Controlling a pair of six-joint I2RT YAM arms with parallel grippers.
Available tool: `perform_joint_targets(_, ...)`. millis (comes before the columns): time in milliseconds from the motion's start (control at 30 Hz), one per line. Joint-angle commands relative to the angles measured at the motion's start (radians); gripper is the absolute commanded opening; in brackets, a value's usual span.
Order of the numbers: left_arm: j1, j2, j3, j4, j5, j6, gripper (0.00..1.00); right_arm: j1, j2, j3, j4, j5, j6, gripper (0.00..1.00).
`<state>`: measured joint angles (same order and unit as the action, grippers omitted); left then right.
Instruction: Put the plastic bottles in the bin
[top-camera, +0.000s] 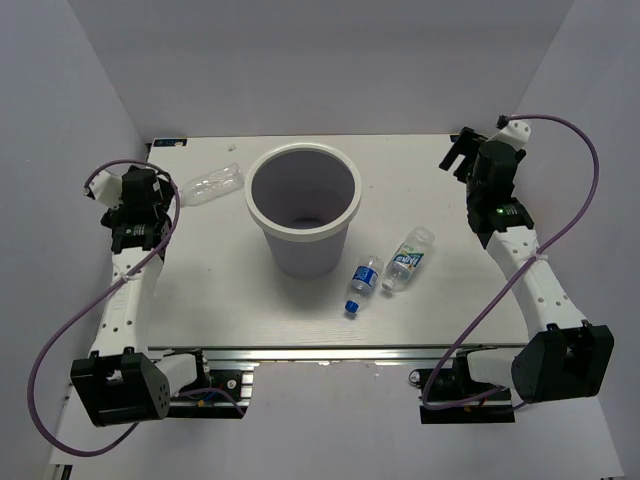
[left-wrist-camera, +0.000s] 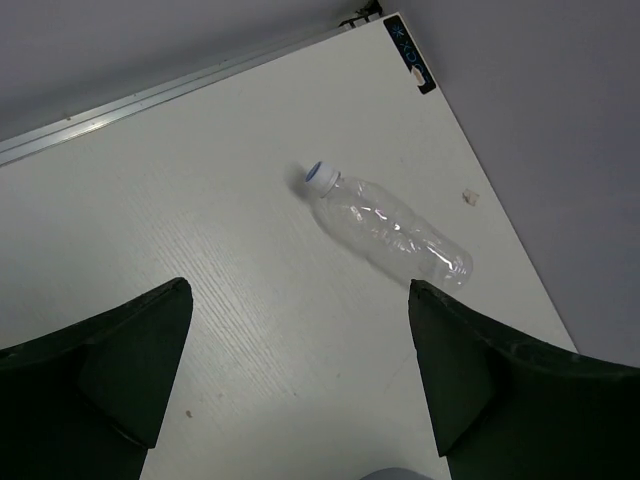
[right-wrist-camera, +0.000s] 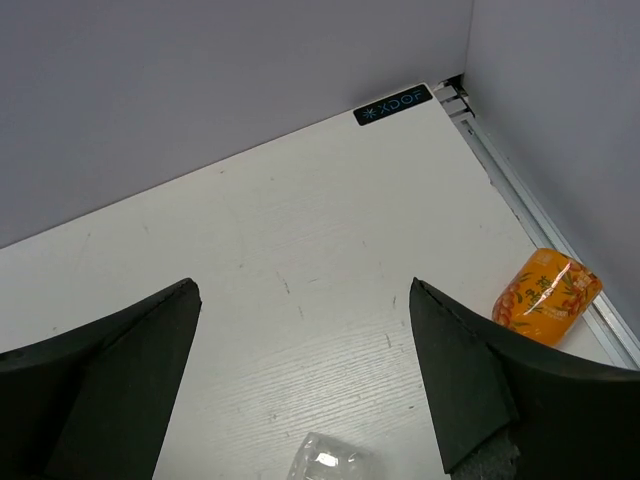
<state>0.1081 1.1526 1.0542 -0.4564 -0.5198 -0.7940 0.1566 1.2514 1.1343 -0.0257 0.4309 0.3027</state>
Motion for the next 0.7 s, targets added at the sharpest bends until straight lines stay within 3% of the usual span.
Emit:
perform_joint_targets(0,0.002,-0.034,-0.042,0.065,-0.013,-0.066,0.98,-0.002,-0.033,-0.013,0.056,-0.05,-0.046,0.89)
perform_joint_targets(167,0.001,0.037,-0.06,0.134,0.072,-0.146,0.98,-0.002,-0.059,-0.036,0.043,-0.136,-0.082,0.89)
perform_joint_targets(400,0.002,0.243,-0.031,0.2,0.199,-0.241,0.98,-0.002,-0.069,-0.048,-0.005,-0.074,-0.082,0.89)
perform_joint_targets(667,0.001,0.481,0.036,0.403,0.302,-0.368,0.98,-0.002,-0.035,-0.039,0.001,-0.047,-0.111,0.89)
